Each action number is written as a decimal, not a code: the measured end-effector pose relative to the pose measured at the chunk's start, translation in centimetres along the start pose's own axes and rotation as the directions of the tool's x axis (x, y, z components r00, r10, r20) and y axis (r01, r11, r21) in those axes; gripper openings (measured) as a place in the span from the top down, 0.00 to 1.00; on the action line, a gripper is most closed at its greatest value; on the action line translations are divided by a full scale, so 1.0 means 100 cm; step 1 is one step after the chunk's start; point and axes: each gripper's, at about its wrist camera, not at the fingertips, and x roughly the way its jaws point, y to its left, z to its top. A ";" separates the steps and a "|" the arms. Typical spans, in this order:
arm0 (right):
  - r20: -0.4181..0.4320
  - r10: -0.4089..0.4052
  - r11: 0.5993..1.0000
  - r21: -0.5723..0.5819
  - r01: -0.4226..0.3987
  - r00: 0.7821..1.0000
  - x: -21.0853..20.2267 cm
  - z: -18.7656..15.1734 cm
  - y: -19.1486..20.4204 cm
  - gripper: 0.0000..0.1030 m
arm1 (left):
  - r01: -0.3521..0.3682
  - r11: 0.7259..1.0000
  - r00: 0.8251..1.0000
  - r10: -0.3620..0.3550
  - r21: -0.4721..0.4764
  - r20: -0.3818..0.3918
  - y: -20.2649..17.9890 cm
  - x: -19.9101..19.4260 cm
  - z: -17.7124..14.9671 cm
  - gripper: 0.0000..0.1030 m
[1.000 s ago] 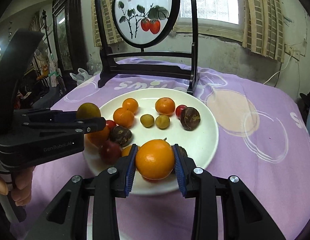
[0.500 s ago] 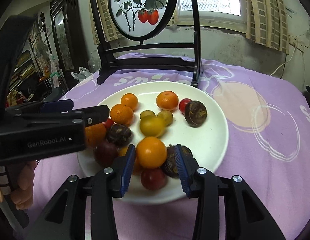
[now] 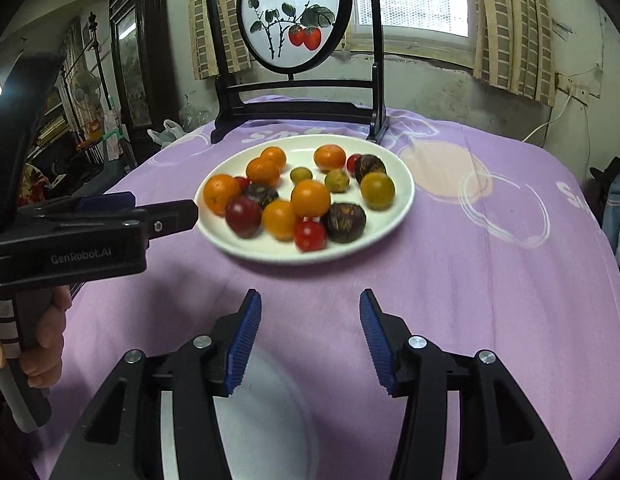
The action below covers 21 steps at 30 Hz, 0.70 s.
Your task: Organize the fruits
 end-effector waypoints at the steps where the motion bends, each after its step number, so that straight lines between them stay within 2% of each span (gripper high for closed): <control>1: 0.000 -0.005 1.000 0.001 0.005 1.000 -0.003 -0.004 0.001 0.50 | 0.001 1.000 1.000 -0.001 0.004 -0.001 -0.001 -0.003 -0.005 0.15; 4: -0.002 -0.037 0.999 0.009 0.037 0.999 -0.014 -0.018 0.002 0.49 | -0.007 1.000 1.000 0.007 0.004 -0.006 -0.001 -0.011 -0.021 0.14; 6: 0.001 -0.060 0.998 0.019 0.060 0.998 -0.020 -0.026 0.002 0.39 | -0.007 1.000 1.000 0.007 0.001 -0.003 0.000 -0.016 -0.028 0.14; 10: 0.005 -0.090 0.995 0.031 0.090 0.996 -0.028 -0.040 0.000 0.35 | -0.010 1.000 1.000 0.010 0.012 -0.003 -0.002 -0.023 -0.041 0.14; 14: 0.004 -0.126 0.991 0.044 0.125 0.992 -0.029 -0.048 -0.003 0.26 | -0.022 1.000 1.000 0.022 0.017 0.001 -0.001 -0.027 -0.049 0.14; 21: -0.012 -0.134 0.989 0.069 0.134 0.991 -0.026 -0.059 -0.010 0.24 | -0.052 0.999 0.999 0.052 0.002 -0.007 0.003 -0.026 -0.057 0.14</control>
